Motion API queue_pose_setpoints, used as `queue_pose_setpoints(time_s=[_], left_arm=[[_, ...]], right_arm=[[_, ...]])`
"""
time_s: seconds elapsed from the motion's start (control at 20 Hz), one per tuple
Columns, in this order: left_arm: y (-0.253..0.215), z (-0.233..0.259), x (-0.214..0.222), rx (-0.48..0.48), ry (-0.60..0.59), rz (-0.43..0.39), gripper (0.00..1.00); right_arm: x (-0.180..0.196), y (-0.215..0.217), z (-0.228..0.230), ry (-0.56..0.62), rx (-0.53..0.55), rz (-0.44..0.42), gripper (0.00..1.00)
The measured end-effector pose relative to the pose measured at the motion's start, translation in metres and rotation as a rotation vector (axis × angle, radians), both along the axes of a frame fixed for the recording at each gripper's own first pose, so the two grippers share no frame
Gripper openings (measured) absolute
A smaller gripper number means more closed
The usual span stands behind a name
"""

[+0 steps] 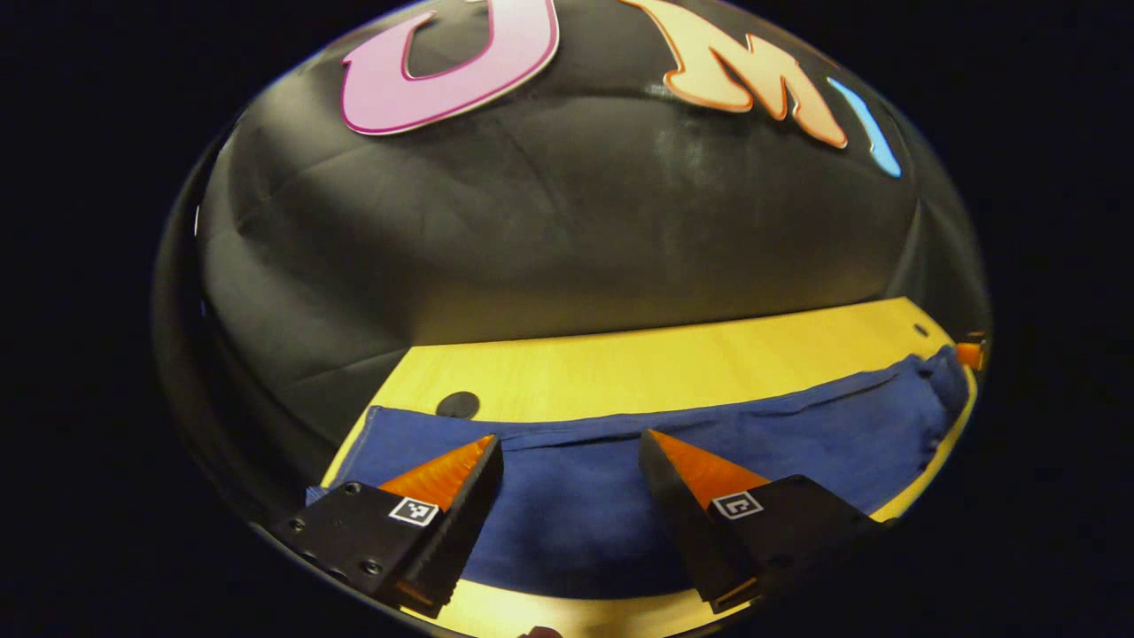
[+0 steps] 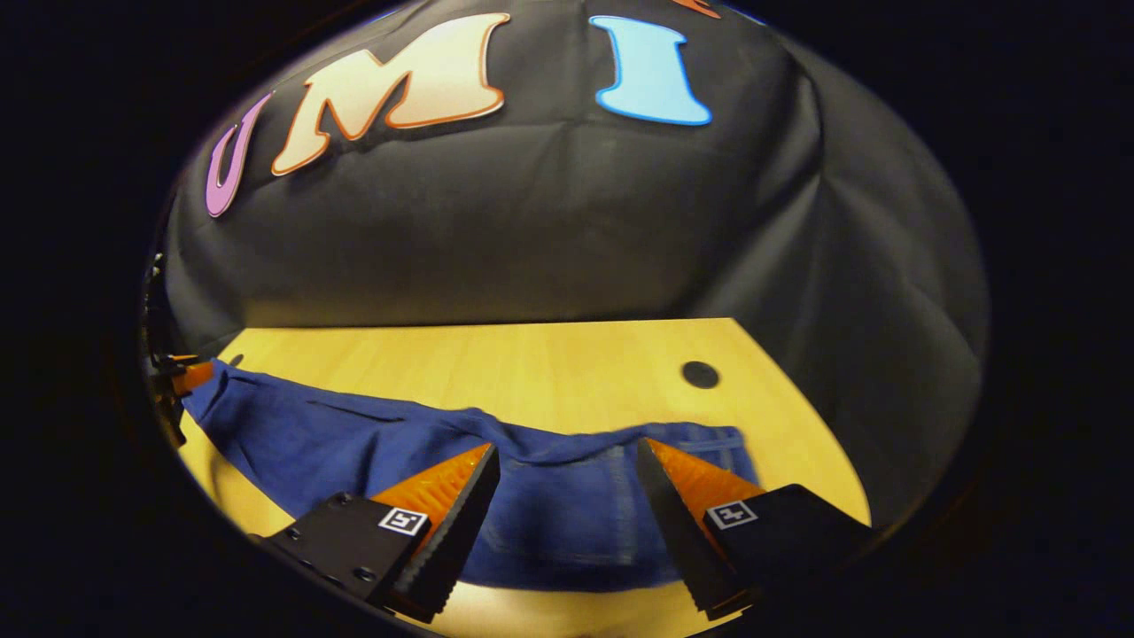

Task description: Grasp the waist and the cuffs of the jeans and fold them to make the two legs overlap; first hold the waist and fold one-third of the jeans toward the cuffs, then hold the cuffs and fold the remaining one-third in the same direction to finish folding.

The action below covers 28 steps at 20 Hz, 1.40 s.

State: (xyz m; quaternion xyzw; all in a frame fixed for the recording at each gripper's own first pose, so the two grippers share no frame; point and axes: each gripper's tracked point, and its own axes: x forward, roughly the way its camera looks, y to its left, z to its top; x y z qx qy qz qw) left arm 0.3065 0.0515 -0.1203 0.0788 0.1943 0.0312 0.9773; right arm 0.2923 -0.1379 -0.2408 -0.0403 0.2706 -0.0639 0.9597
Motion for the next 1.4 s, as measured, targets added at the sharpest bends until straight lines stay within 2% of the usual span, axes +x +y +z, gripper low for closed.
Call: queue_pose_setpoints(time_s=[0.1,0.25,0.45,0.7,1.0,1.05,1.1,1.15,1.35,1.4], left_arm=[[-0.009,0.011,-0.024,-0.024,-0.019,-0.013,0.96],[-0.012,0.024,-0.061,-0.027,-0.040,0.010,0.95],[-0.011,0.029,-0.108,-0.064,-0.035,0.064,0.96],[0.002,0.039,-0.140,-0.034,-0.041,0.130,0.96],[-0.006,0.054,-0.144,-0.016,-0.066,0.151,0.96],[-0.009,0.056,-0.145,-0.023,-0.073,0.152,0.96],[-0.014,0.058,-0.146,-0.031,-0.078,0.151,0.96],[-0.017,0.061,-0.147,-0.035,-0.084,0.153,0.96],[-0.020,0.063,-0.153,-0.038,-0.092,0.174,0.96],[-0.021,0.062,-0.154,-0.041,-0.092,0.177,0.96]], right_arm=[[-0.017,-0.034,-0.001,0.029,-0.004,-0.049,0.99],[-0.038,-0.080,-0.010,0.066,-0.018,-0.118,0.98],[-0.059,-0.113,-0.038,0.137,0.044,-0.177,0.98],[-0.068,-0.117,-0.073,0.202,0.138,-0.189,0.98],[-0.069,-0.107,-0.083,0.192,0.225,-0.186,0.94],[-0.062,-0.108,-0.083,0.161,0.217,-0.177,0.86],[-0.068,-0.107,-0.087,0.171,0.207,-0.160,0.91],[-0.065,-0.108,-0.085,0.144,0.198,-0.145,0.90],[-0.066,-0.094,-0.091,0.125,0.294,-0.158,0.55],[-0.066,-0.095,-0.089,0.122,0.293,-0.164,0.43]])
